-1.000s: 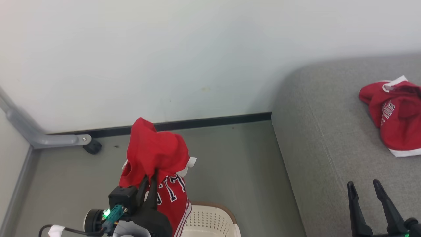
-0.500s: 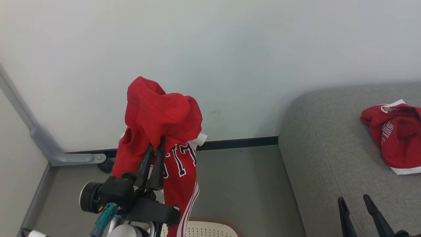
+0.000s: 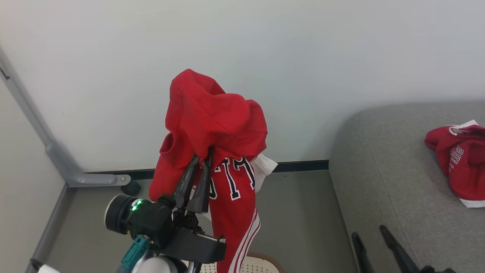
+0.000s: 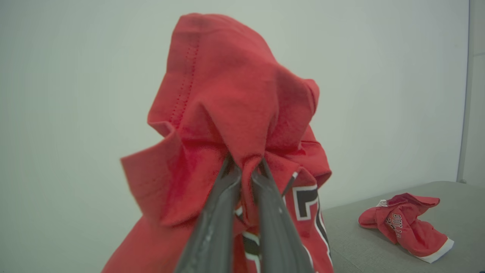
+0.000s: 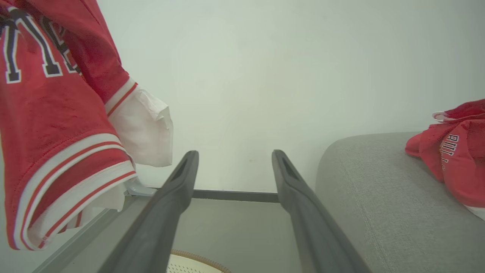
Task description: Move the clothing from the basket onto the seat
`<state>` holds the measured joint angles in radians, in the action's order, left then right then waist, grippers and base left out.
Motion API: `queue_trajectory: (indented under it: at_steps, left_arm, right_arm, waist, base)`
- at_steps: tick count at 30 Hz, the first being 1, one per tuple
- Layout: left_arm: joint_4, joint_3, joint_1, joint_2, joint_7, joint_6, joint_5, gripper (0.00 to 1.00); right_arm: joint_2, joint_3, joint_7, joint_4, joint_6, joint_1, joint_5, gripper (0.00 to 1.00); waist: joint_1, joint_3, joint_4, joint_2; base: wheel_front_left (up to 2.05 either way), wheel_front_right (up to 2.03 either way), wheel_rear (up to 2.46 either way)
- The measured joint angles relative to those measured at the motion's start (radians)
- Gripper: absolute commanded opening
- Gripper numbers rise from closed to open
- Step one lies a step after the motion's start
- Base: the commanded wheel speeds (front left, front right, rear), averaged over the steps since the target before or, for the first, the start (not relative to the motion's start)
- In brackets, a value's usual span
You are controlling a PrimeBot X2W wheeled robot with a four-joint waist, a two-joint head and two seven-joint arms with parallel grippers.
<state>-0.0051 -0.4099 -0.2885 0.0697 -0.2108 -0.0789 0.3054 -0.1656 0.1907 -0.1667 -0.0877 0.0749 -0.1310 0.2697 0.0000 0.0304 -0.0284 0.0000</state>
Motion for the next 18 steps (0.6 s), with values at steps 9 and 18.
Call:
queue_trajectory:
  at_steps: [9, 18]
  left_arm:
    - [-0.011, -0.053, -0.017, -0.006, 0.045, 0.009, -0.001, 0.00]
    - [-0.032, -0.095, -0.035, -0.008, 0.075, 0.017, -0.001, 0.00]
  right_arm:
    - [0.062, 0.192, 0.034, -0.039, 0.034, 0.037, -0.008, 1.00]
    - [0.084, 0.312, 0.052, -0.009, 0.041, 0.127, -0.005, 1.00]
  waist:
    - [0.0000, 0.005, 0.049, 0.0000]
    - [0.0000, 0.013, 0.098, 0.0000]
  base:
    - [0.00, 0.00, 0.00]
    - [0.00, 0.00, 0.00]
